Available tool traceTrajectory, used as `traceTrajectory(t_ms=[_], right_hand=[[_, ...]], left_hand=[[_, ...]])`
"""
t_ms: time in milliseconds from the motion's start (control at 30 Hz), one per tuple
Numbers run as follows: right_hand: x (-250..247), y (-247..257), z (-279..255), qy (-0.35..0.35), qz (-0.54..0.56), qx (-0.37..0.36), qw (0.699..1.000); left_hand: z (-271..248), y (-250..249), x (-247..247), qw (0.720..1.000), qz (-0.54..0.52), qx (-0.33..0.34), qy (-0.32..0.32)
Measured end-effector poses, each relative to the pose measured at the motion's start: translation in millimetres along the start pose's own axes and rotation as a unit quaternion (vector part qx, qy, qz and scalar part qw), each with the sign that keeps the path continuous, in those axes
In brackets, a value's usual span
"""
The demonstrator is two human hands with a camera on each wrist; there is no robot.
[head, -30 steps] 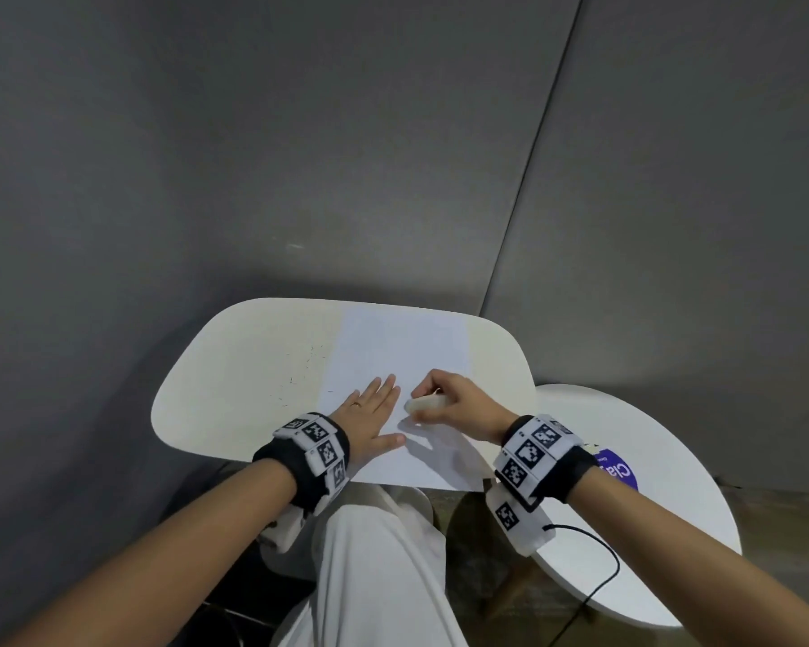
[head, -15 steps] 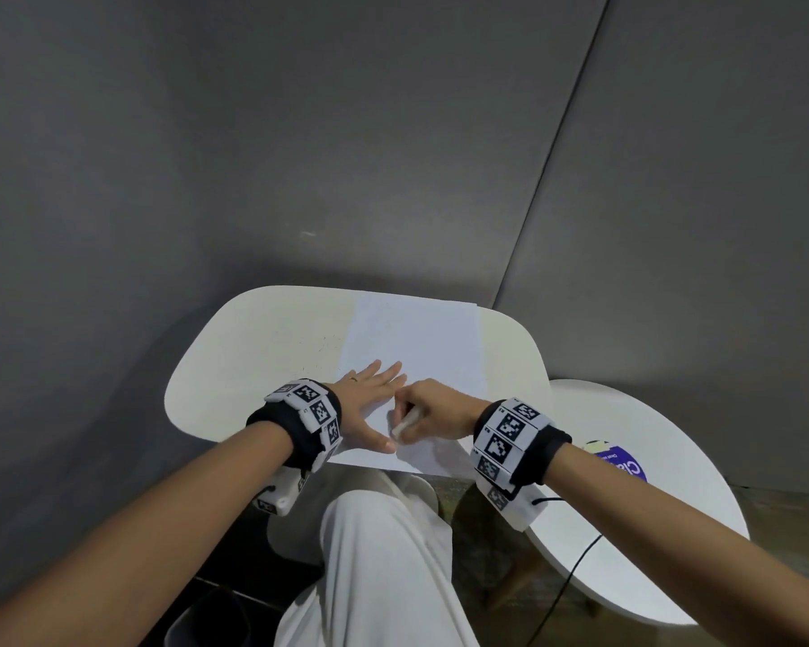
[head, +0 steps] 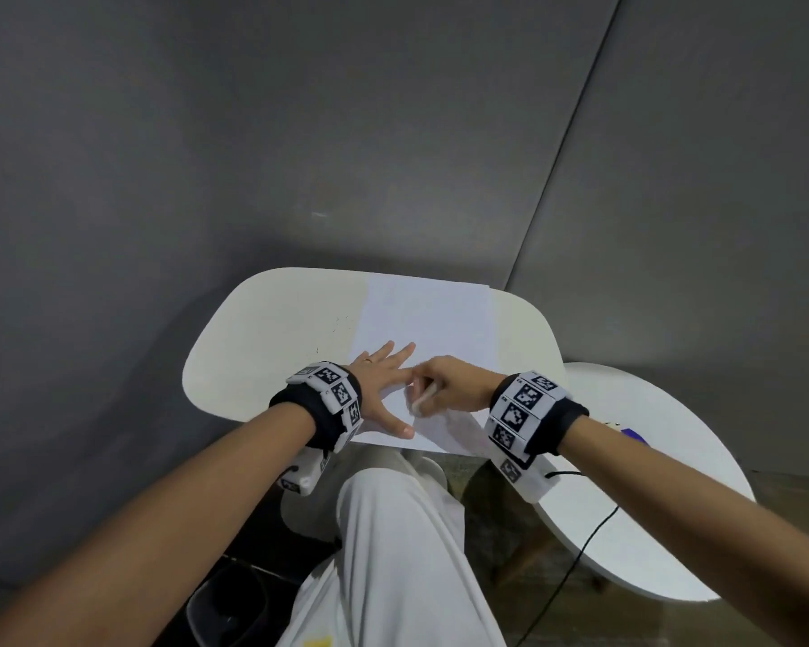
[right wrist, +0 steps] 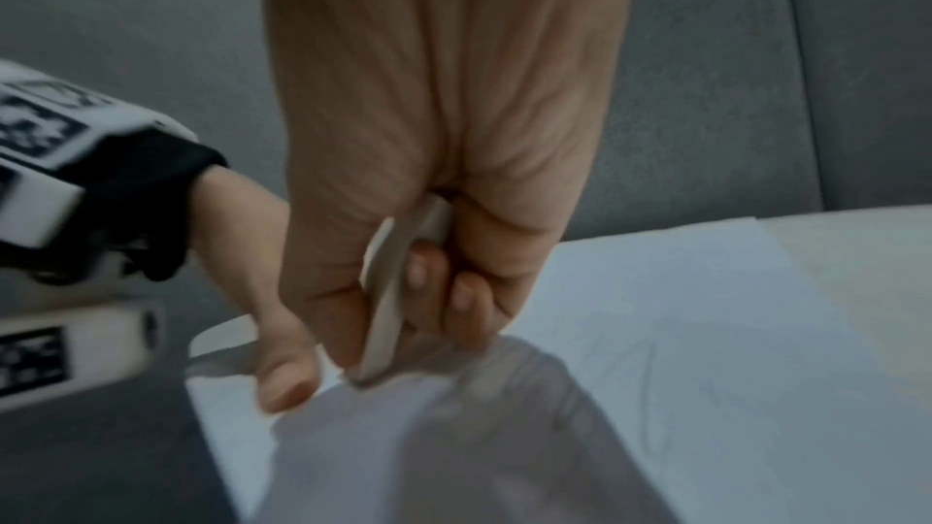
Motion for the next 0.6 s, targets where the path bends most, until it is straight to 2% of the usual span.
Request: traceTrajectory(t_ms=[33,67,167,200,300,333,433,467,500,567,600], right_hand=[[7,0,-2,0.040,-0.002,0.001,0.999],[6,-1,-2,0.037,-0.007,0.003,0.999],[-14,-4,0,-0.084,-0.013,-0.001,0.996],[-12,-5,-1,-0.081,-0.010,0.000,0.997],[6,-1,-6,0.031,-0.016,-0.001,0.999],[4,-3,-5,0.023,-0.019,0.004,1.000],[-15,-7,-2,-0.090,-0.014,0.009,0.996],[-14,-6,-3,-0.095,-0.013,0.009,0.995],[-10,-4,-3,-0.076,-0.017,0.004,0.997],[3,-1,-7,0.008,-0.026,0.002,1.000],[3,-2,-7,0.022,-0.028,0.006,0.999]], left_hand=[[0,0,-1,1.000,-0.001,0.001,-0.001],[0,-1,-1,1.000,0.002,0.002,-0.001],[1,0,0,1.000,0.020,-0.004,0.004],[2,1,1,1.000,0.022,-0.007,0.007],[2,2,0,1.000,0.018,-0.010,0.006],[2,2,0,1.000,0.019,-0.008,0.006],[2,2,1,1.000,0.024,-0.004,0.002],[2,3,1,1.000,0.023,-0.006,0.004],[2,3,0,1.000,0.023,-0.007,0.006],[4,3,0,1.000,0.025,-0.008,0.008],[4,4,0,1.000,0.027,-0.008,0.010]])
Point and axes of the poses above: each hand's wrist, its own z-axis towards the middle knuckle, its own x-axis out of the palm, y = z × x, the point moved 7 cm from there along z, towards the middle knuckle
